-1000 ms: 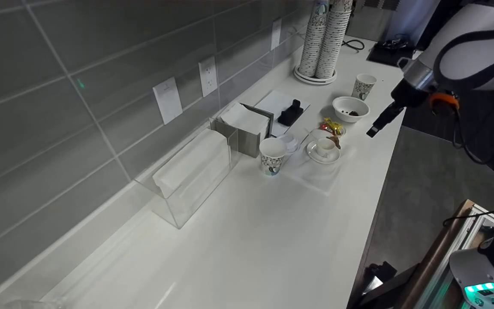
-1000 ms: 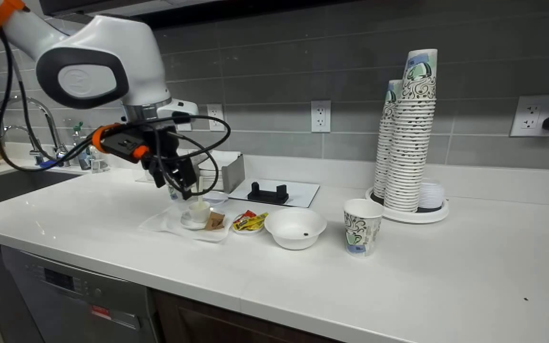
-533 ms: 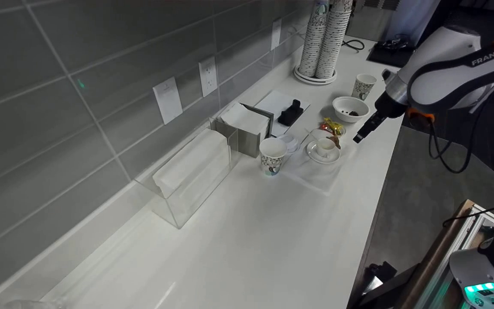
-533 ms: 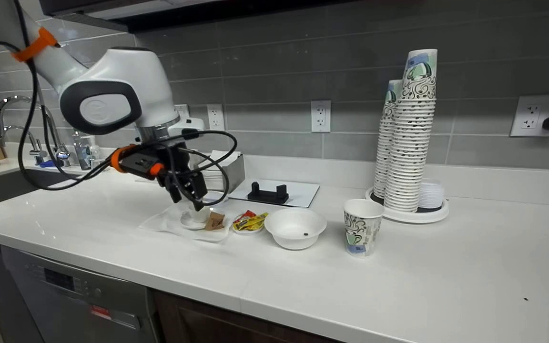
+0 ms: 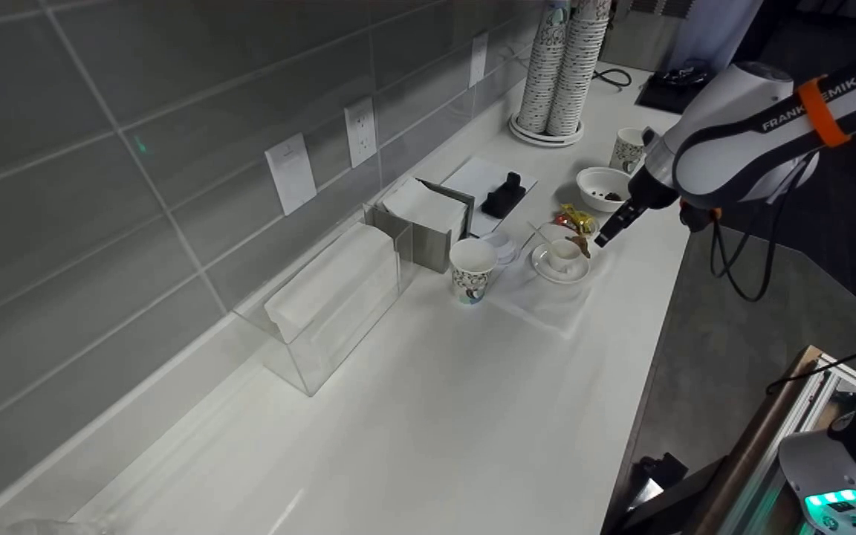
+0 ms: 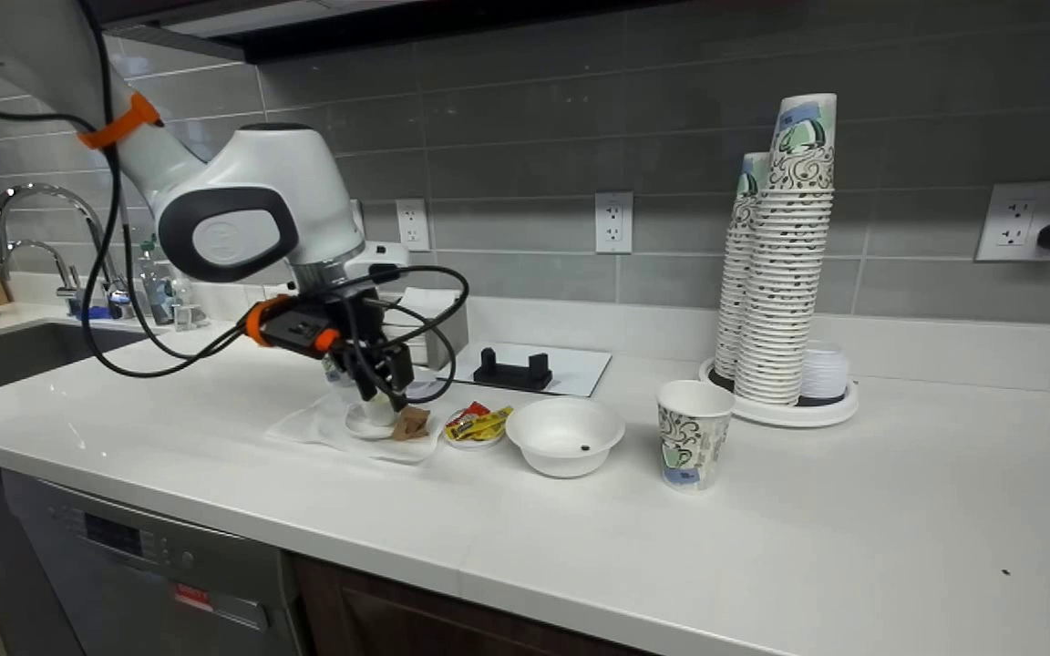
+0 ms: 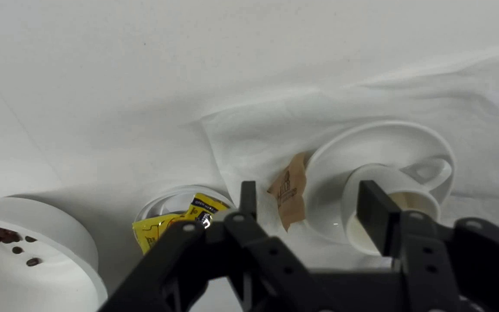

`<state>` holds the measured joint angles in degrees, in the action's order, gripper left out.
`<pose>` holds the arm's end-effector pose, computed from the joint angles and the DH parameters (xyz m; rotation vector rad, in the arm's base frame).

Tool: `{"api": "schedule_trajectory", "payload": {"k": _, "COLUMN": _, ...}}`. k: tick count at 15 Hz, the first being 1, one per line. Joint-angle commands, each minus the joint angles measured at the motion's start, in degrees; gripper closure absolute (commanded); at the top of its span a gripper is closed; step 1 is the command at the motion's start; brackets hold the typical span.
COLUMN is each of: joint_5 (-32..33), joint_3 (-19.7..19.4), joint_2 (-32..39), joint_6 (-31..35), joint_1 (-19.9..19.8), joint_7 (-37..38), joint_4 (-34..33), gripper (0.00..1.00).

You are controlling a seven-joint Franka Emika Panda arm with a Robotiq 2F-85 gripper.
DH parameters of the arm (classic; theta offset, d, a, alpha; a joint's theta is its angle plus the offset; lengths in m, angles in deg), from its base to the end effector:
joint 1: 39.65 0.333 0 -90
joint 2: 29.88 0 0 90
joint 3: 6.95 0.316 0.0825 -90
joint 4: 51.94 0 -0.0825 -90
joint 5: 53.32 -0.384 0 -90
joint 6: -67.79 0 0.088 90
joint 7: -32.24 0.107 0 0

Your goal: Pick the brown packet from the white napkin and place it on the other packets on the paper cup lid

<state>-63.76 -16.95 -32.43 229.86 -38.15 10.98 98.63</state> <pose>0.4460 -0.0755 0.2871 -3.0954 -0.0857 -0.3994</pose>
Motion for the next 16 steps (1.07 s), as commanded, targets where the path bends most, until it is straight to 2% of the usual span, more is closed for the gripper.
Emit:
{"api": "schedule_trajectory", "payload": {"k": 1, "joint_5": -1.82, "joint_3": 2.39, "joint_2": 3.91, "joint_6": 2.30, "joint_1": -1.34, "joint_7": 1.20, "joint_4": -2.39, "gripper": 0.35}}
{"api": "schedule_trajectory", "payload": {"k": 5, "joint_5": -2.34, "joint_3": 1.65, "joint_2": 6.18, "joint_6": 4.33, "joint_1": -0.16, "joint_7": 2.33, "joint_4": -3.21, "gripper": 0.35}}
{"api": "schedule_trajectory", "payload": {"k": 8, "joint_5": -3.90, "joint_3": 1.95, "joint_2": 7.19, "joint_6": 5.67, "joint_1": -0.22, "joint_7": 1.96, "joint_4": -3.72, "gripper": 0.46}}
{"api": "schedule_trajectory", "payload": {"k": 9, "joint_5": -4.63, "joint_3": 2.10, "joint_2": 7.41, "joint_6": 6.08, "joint_1": -0.25, "joint_7": 1.74, "joint_4": -3.81, "gripper": 0.44}}
{"api": "schedule_trajectory", "payload": {"k": 10, "joint_5": -5.70, "joint_3": 2.38, "joint_2": 7.57, "joint_6": 6.29, "joint_1": -0.28, "joint_7": 1.39, "joint_4": -3.94, "gripper": 0.48}}
{"api": "schedule_trajectory", "payload": {"k": 11, "joint_5": -6.44, "joint_3": 2.58, "joint_2": 7.67, "joint_6": 6.42, "joint_1": -0.30, "joint_7": 1.28, "joint_4": -4.01, "gripper": 0.48}}
{"api": "schedule_trajectory", "payload": {"k": 16, "joint_5": -7.92, "joint_3": 3.30, "joint_2": 8.17, "joint_6": 6.94, "joint_1": -0.35, "joint_7": 1.33, "joint_4": -4.12, "gripper": 0.61}}
